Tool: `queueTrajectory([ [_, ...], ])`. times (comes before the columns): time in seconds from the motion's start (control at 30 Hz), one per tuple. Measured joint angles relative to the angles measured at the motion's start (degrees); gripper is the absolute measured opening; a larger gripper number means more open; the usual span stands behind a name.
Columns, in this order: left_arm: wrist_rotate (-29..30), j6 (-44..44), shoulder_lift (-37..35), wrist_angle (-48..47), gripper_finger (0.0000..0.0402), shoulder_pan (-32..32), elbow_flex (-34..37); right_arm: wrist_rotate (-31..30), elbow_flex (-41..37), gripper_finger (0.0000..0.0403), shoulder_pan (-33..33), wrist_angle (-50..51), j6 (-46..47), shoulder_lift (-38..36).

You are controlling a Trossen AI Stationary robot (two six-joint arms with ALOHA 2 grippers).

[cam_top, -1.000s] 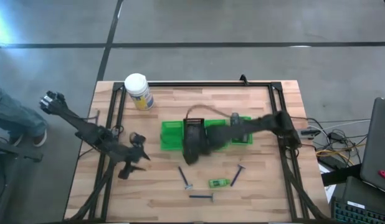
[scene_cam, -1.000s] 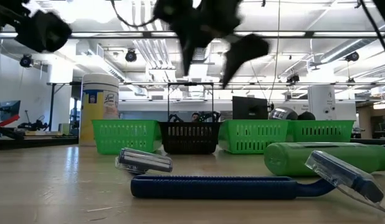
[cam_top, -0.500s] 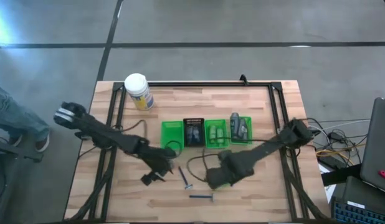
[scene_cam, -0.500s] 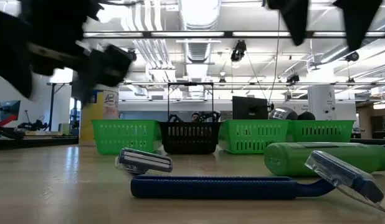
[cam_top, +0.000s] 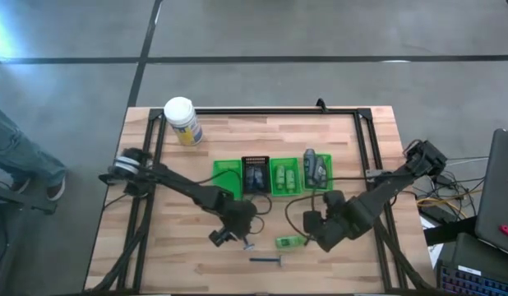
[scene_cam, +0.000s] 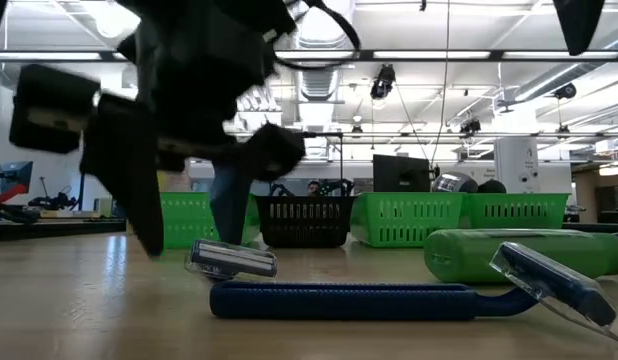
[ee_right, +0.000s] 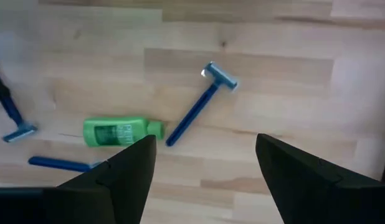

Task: Pick & Place Travel size toiletries
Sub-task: Put the blue razor into the left green basket

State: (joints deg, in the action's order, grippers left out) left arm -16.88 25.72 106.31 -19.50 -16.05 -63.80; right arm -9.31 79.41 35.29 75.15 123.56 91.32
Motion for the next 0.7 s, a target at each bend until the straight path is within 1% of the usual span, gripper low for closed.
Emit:
queueTrajectory([
  [0.1,0.0,0.2,2.6,-2.0,0.0211,0.2,-2.6,-0.8,-1.5,0.0262,0.0,-0.8,-1.5,-0.8],
  [0.2,1.0,0.3,3.9,-3.0,0.0183,0.4,-4.0,-1.3,-2.5,0.0256,0.0,-1.5,-2.7,-0.9],
  [0.37,3.2,3.8,4.2,-3.0,0.0106,0.6,-3.6,-1.2,-4.1,0.0245,0.0,-3.7,-4.7,-0.9],
  [0.47,3.8,3.8,3.9,-3.1,0.0060,0.6,-3.0,-1.2,-4.6,0.0239,0.0,-3.9,-5.6,-0.8],
  [0.57,4.0,-0.7,2.8,-4.5,0.0023,0.6,-2.9,-1.2,-4.9,0.0233,0.0,-3.8,-5.5,-0.8],
  [0.7,4.1,-13.7,-1.6,-8.5,0.0020,0.7,-1.9,-1.3,-4.8,0.0222,0.0,-3.7,-5.5,-1.2],
])
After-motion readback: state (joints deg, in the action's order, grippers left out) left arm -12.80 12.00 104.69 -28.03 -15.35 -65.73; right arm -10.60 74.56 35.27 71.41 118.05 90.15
